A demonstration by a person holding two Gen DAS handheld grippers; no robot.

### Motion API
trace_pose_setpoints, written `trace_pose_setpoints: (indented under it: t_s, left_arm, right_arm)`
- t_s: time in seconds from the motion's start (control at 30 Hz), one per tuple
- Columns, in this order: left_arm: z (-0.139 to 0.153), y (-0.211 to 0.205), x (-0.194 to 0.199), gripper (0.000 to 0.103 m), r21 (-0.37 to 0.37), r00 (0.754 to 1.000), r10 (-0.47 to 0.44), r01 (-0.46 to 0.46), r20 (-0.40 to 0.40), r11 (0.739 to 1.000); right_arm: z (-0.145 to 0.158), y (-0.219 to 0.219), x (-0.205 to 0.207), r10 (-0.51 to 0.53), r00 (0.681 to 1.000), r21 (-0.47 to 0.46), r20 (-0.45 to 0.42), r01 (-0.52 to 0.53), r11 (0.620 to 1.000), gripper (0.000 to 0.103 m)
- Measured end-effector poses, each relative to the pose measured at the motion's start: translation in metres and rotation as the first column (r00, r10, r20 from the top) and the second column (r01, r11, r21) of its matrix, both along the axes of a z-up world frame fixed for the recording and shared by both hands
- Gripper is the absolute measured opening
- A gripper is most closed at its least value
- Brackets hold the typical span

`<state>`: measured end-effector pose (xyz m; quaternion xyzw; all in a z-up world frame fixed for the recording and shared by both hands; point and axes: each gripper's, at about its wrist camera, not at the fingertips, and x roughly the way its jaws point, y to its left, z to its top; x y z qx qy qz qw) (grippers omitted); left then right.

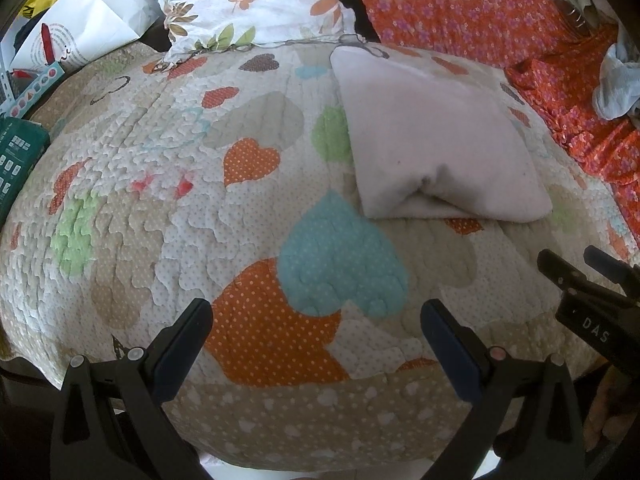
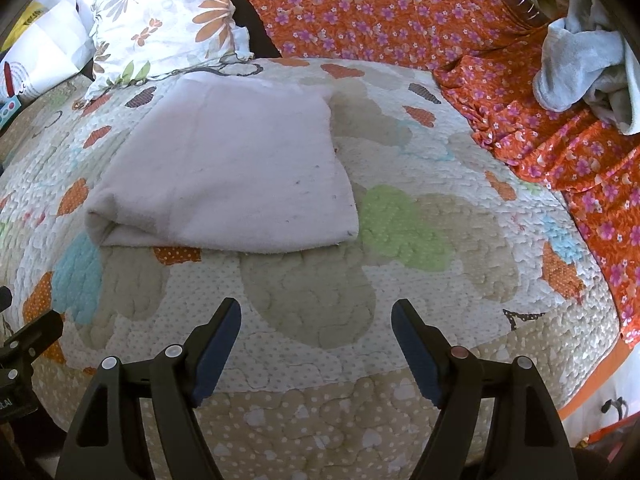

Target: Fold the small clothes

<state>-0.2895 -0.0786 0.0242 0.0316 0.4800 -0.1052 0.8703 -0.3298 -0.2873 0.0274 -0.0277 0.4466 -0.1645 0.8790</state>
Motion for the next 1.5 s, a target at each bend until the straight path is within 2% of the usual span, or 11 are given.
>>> trace_pose_setpoints:
  t_s: [1.03,1.5]
  left_arm:
    - [0.0062,-0.0047,-0.0064,0.103,0.009,0.999,0.01,-0.01,0.053,1.0]
    - [0.0065,-0.0048,-0.0076,0.103,0.01,0.999,0.009,-0.01,0.053,1.0]
  right_arm:
    - [0.0036,0.0055,-0.0011,0.013,1.0,-0.013,0.026,-0.013,1.0,0.085]
    - [0.0056,0.0093,-0.0019,0.025,0.999,-0.033,0.039,-0.023,0.999,0.086]
